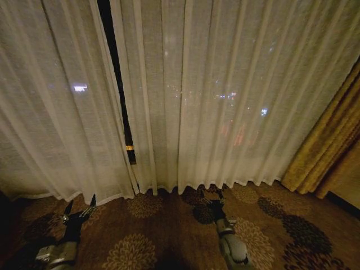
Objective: Open the curtains by pulling them apart, changing their state from closed to fully open.
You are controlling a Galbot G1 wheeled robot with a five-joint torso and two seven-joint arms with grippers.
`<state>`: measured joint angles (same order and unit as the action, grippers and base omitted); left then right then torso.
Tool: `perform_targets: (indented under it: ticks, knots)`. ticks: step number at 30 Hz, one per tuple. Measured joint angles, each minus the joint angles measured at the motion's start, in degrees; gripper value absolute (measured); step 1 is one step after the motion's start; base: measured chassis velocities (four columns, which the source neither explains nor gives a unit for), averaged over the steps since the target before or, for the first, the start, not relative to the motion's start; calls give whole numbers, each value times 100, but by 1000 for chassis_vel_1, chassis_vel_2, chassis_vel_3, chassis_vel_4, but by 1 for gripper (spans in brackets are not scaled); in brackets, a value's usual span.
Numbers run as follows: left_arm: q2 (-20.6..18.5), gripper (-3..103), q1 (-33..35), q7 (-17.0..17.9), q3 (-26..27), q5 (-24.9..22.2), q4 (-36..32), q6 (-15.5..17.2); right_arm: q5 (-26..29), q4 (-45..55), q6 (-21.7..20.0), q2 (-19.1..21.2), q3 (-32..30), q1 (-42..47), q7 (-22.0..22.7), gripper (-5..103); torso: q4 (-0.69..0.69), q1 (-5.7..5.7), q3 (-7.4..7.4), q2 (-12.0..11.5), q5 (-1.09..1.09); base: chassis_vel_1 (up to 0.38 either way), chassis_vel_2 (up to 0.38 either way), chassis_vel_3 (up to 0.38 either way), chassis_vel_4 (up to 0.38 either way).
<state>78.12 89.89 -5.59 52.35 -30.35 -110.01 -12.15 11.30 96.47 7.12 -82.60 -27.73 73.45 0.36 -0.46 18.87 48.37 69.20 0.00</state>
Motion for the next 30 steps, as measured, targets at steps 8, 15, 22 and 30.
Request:
perform_targets:
  ticks: [8, 15, 22, 30]
  knots:
    - [0, 100, 0, 0, 0, 0, 0, 0, -48, 4, 0, -51, 37, 11, -57, 100, 0, -2, -1, 1, 0, -118, 126, 112, -123]
    - [0, 100, 0, 0, 0, 0, 0, 0, -64, 4, 0, -85, 48, -6, -96, 100, 1, 3, 1, -2, -1, -195, 290, 228, -257]
    - [0, 100, -1, 0, 0, 0, 0, 0, -45, -41, -4, -67, 39, -59, -98, 100, -1, 5, 2, -3, 1, -312, 353, 332, -360]
    - [0, 100, 0, 0, 0, 0, 0, 0, -38, -42, -5, -46, 36, -36, -133, 100, 0, 1, 1, -2, 0, -352, 331, 347, -361]
